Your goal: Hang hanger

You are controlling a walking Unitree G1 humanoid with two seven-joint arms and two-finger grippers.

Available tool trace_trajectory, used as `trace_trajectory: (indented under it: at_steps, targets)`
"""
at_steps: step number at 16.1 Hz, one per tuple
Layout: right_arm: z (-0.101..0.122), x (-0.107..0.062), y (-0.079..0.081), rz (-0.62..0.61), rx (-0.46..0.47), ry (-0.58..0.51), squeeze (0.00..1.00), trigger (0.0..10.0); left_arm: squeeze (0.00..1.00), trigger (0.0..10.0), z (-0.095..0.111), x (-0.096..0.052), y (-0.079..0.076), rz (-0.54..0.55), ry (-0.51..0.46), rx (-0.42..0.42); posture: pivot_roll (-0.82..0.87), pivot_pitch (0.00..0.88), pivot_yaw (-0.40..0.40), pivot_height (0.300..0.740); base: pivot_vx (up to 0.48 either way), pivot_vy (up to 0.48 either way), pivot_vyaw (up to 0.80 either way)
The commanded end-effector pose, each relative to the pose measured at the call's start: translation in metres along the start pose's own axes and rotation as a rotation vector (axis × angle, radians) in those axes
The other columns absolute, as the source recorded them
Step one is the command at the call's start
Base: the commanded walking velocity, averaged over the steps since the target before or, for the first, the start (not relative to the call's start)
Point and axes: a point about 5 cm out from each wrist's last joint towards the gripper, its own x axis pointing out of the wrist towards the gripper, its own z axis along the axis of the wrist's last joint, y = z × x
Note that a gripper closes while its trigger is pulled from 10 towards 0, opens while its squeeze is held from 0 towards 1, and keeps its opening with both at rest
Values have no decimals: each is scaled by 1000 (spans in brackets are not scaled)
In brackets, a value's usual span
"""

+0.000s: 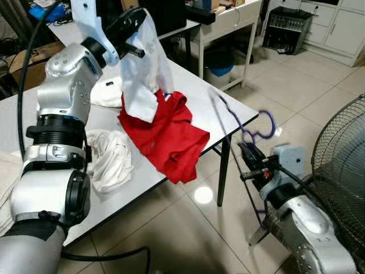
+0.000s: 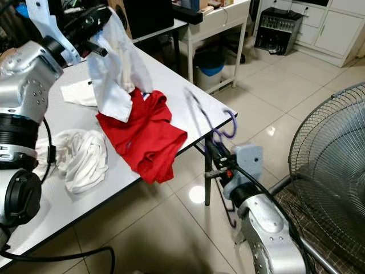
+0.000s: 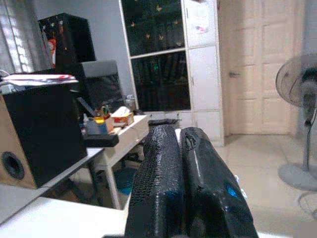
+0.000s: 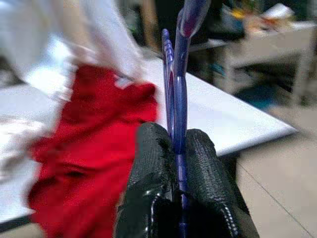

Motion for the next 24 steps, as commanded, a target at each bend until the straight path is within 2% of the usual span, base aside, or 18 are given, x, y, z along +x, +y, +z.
trace_trajectory:
  at_steps: [1, 4, 7, 9, 12, 15, 18, 21, 22, 23, 24]
  targets:
    - [7, -2, 12, 110, 23, -44, 0, 10000, 0, 0, -6, -3, -2, -8, 53, 66, -233, 0, 134, 740, 0, 0, 0]
    - [10, -1, 20, 189, 60, -63, 0, 10000, 0, 0, -27, -5, -16, -41, 119, 89, -228, 0, 134, 740, 0, 0, 0]
    - [10, 5, 20, 219, 86, -66, 0, 10000, 0, 0, -39, -11, -27, -75, 168, 106, -210, 0, 128, 740, 0, 0, 0]
    - [5, 19, 19, 246, 85, -36, 0, 10000, 0, 0, -48, -17, -38, -137, 208, 118, -193, 0, 121, 740, 0, 0, 0]
    - [-3, 40, 9, 212, 110, 10, 0, 10000, 0, 0, -50, -23, -49, -183, 222, 122, -166, 0, 111, 740, 0, 0, 0]
    - [-5, 58, 7, 212, 170, 11, 0, 10000, 0, 0, -56, -29, -52, -206, 263, 137, -152, 0, 108, 740, 0, 0, 0]
    - [-6, 86, 6, 256, 284, 27, 0, 10000, 0, 0, -61, -37, -57, -228, 307, 143, -139, 0, 106, 740, 0, 0, 0]
    - [-2, 103, 13, 298, 371, 55, 0, 10000, 0, 0, -68, -40, -62, -229, 329, 151, -127, 0, 91, 740, 0, 0, 0]
    - [-6, 107, 19, 309, 443, 104, 0, 10000, 0, 0, -71, -40, -62, -205, 332, 156, -126, 0, 89, 740, 0, 0, 0]
    - [-13, 112, 22, 283, 478, 164, 0, 10000, 0, 0, -74, -40, -60, -170, 335, 153, -126, 0, 89, 740, 0, 0, 0]
    - [-11, 124, 15, 221, 468, 157, 0, 10000, 0, 0, -74, -35, -49, -75, 329, 185, -135, 0, 94, 740, 0, 0, 0]
